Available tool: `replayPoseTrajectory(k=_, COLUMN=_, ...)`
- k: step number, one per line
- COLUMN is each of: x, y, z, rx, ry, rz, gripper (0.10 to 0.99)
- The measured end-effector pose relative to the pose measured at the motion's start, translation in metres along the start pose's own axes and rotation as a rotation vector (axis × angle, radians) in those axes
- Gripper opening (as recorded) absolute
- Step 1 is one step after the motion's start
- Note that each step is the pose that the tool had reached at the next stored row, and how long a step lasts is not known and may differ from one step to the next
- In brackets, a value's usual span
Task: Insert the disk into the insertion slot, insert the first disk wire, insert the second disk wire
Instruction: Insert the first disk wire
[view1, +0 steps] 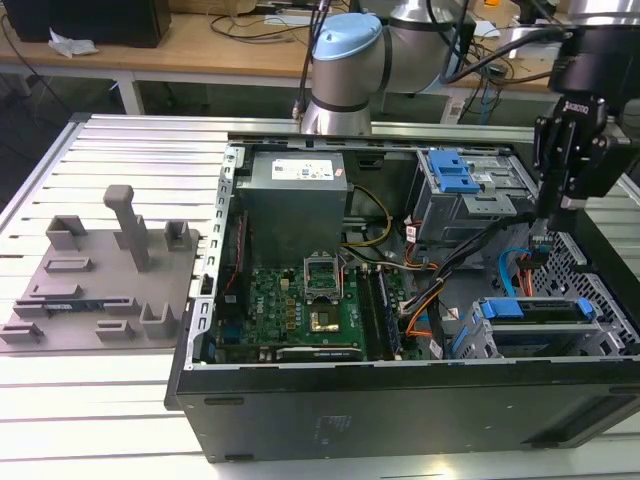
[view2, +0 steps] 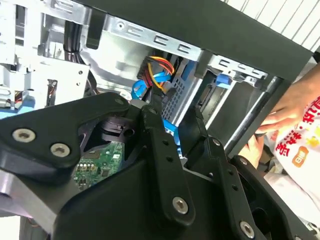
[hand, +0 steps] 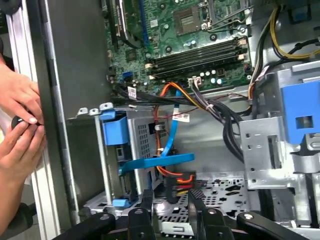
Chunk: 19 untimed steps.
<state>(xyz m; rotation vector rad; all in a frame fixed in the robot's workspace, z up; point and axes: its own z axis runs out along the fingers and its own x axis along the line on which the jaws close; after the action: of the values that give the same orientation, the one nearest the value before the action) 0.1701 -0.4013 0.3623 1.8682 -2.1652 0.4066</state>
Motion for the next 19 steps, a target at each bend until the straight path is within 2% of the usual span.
replayPoseTrajectory(k=4, x=-0.0029, y=0.0013, z=0.0039, rx=0.001, ry=0.0161, rz=0.005, gripper=0.408)
replayPoseTrajectory(k=7, x=-0.0049, y=0.0019, z=0.0090, rx=-0.002, ry=0.0363, rz=0.019, gripper=0.408)
replayPoseTrajectory(k=14, x=-0.0083, y=0.0023, z=0.0176, rx=0.001, ry=0.0662, rz=0.023, gripper=0.408)
replayPoseTrajectory(k=16, x=-0.0095, y=0.0025, z=0.0202, rx=0.004, ry=0.0824, rz=0.023, gripper=0.408)
replayPoseTrajectory(k=18, x=-0.0105, y=0.0040, z=0.0209, rx=0.005, ry=0.0943, rz=0.024, gripper=0.408)
replayPoseTrajectory(k=19, x=-0.0124, y=0.0063, z=0.0214, rx=0.007, ry=0.1047, rz=0.024, gripper=0.408)
